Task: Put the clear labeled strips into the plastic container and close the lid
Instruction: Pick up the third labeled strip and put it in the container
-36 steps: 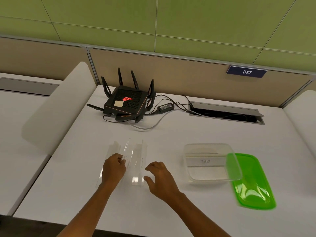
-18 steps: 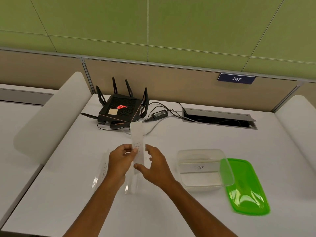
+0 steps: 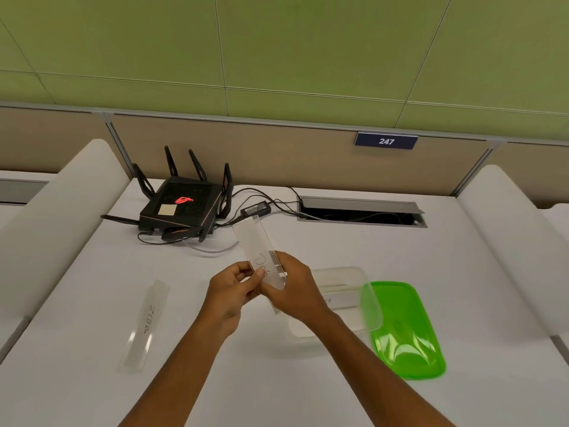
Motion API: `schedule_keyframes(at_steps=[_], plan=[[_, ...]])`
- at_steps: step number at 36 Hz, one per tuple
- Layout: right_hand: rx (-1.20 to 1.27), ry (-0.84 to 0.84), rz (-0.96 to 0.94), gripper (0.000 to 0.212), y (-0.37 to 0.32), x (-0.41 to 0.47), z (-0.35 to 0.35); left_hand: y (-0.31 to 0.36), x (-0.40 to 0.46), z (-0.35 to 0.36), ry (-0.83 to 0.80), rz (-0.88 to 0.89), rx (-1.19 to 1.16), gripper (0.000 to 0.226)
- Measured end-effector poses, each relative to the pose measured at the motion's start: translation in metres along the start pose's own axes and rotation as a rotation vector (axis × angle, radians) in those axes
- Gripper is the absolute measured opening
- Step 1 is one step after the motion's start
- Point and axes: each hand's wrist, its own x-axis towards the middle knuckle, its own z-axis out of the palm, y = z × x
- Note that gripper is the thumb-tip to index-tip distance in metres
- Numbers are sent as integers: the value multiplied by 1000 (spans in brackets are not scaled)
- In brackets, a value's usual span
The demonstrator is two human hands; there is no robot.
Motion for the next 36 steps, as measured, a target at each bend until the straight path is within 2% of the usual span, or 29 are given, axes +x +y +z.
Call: schedule_keyframes(at_steps=[12, 17, 22, 28, 36], plan=[[-85, -28, -31, 65, 25, -2, -69, -6, -8, 55, -132, 48, 15, 26], [-296, -77, 39, 78, 46, -2, -99, -5, -6, 65, -36, 131, 126, 20], [-492, -161, 21, 70, 68, -3, -122, -7, -4, 64, 44, 184, 225, 18], [-625, -271, -35, 68, 97, -7, -125, -21, -6, 63, 48, 176, 383, 15], [-705, -391, -54, 65, 128, -9, -113, -43, -11, 68, -10, 80, 578, 21]])
